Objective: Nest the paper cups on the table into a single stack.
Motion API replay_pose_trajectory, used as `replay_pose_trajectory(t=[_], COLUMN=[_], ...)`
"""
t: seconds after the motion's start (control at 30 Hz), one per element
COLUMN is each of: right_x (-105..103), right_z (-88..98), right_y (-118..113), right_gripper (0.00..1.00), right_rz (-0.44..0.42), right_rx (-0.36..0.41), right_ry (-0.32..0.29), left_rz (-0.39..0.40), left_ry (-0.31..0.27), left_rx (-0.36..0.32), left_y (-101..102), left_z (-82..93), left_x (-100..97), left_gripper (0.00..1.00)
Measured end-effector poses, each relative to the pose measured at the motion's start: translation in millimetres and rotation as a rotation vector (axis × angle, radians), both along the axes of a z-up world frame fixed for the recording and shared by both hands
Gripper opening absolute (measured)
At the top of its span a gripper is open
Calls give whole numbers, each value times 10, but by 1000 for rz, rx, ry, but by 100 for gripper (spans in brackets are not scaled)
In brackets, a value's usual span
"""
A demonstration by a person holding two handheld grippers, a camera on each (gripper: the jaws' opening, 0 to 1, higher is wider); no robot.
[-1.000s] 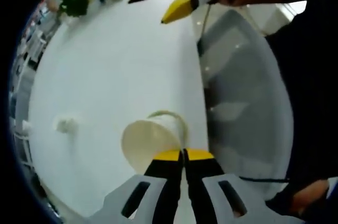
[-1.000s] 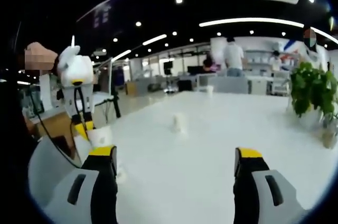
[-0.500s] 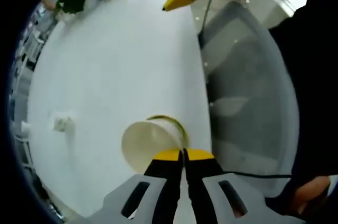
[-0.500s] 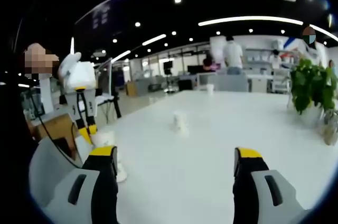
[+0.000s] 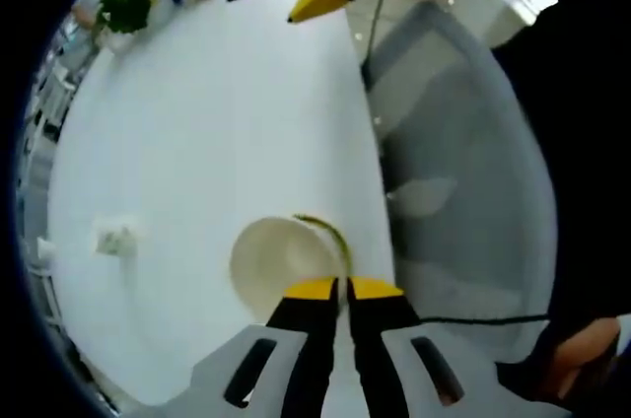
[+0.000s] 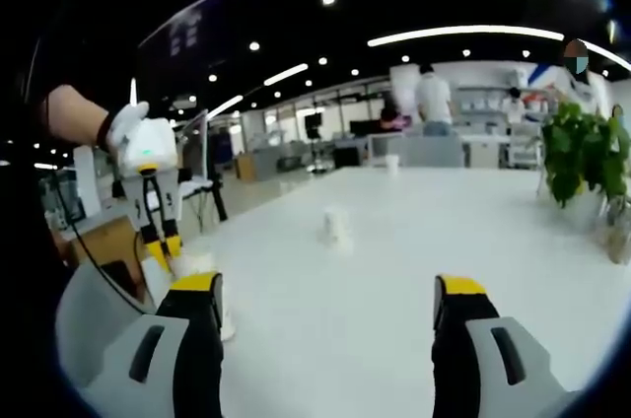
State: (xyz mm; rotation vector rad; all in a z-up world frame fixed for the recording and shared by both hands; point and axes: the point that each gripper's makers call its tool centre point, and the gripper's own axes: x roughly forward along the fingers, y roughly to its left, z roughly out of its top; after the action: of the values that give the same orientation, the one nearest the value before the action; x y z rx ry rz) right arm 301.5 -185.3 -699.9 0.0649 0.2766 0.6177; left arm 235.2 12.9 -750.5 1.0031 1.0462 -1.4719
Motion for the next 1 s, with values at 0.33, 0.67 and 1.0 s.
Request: replay_pose_trajectory(t=[0.33,0.67,1.0], right_x=[-14,-12,-25], right_z=[-27,-16,-3], right_y=[-19,-29,3], right_gripper=[85,85,85], right_rz=[-3,-9,-5], right_rx=[6,11,7], right_ry=[5,8,6], left_rz=[-12,0,9], left_ry=[-3,0,5], left_rx=[-8,-19,-45], left_y=[-11,7,14], left_z=[-49,-81,-60], left_x=[-14,-8,-52], left_gripper=[17,34,38])
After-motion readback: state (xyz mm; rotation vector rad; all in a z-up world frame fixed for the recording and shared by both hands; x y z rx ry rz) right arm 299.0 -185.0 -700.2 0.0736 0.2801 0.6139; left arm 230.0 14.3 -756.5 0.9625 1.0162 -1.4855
